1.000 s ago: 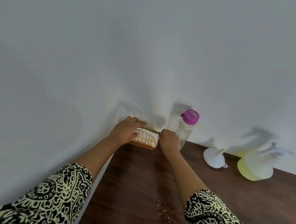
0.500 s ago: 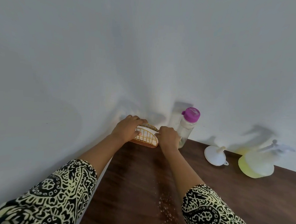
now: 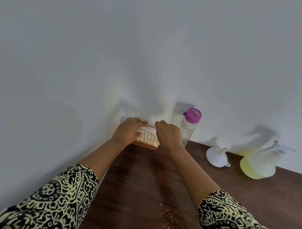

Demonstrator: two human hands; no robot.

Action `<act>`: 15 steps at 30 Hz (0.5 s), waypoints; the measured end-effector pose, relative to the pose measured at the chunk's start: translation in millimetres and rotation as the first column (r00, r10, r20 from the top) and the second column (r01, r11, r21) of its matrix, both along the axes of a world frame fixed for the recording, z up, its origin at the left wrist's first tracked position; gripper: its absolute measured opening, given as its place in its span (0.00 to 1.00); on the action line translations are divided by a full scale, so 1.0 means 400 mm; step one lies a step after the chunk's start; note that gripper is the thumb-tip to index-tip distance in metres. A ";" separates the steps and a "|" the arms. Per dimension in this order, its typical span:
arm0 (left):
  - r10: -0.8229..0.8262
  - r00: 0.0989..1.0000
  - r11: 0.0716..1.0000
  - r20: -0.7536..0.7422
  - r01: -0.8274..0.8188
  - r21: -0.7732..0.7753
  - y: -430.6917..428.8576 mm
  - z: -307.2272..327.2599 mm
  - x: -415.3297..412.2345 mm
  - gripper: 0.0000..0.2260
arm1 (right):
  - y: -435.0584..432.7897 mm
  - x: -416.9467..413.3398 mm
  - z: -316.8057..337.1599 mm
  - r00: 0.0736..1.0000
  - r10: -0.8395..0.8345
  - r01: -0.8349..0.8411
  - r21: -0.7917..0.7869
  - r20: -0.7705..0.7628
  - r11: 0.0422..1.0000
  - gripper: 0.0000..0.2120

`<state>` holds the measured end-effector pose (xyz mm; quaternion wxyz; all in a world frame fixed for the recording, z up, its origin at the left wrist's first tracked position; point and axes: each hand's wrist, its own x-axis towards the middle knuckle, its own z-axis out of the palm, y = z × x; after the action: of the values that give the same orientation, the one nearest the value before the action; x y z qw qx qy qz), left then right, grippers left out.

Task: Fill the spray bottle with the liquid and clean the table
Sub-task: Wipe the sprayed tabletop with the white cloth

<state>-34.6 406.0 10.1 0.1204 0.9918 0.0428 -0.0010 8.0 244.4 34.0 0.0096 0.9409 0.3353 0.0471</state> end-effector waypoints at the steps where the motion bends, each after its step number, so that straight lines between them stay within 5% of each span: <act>1: 0.007 1.000 1.000 0.007 -0.007 -0.005 -0.001 -0.001 -0.002 0.24 | 0.000 0.006 0.010 1.000 0.009 -0.009 0.053 -0.006 0.999 0.07; 7: 0.002 1.000 0.999 0.005 -0.002 0.049 -0.005 -0.004 0.009 0.25 | -0.013 0.036 0.115 0.964 0.014 0.116 0.471 -0.265 0.875 0.05; 15: 0.014 1.000 0.998 -0.001 -0.014 0.067 -0.017 0.010 0.036 0.30 | -0.059 0.008 0.219 0.979 0.041 0.044 0.405 -0.199 0.913 0.07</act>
<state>-20.1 399.0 14.2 0.0873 0.9949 0.0497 0.0007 11.1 221.0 121.7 -0.2208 0.9223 0.3165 0.0194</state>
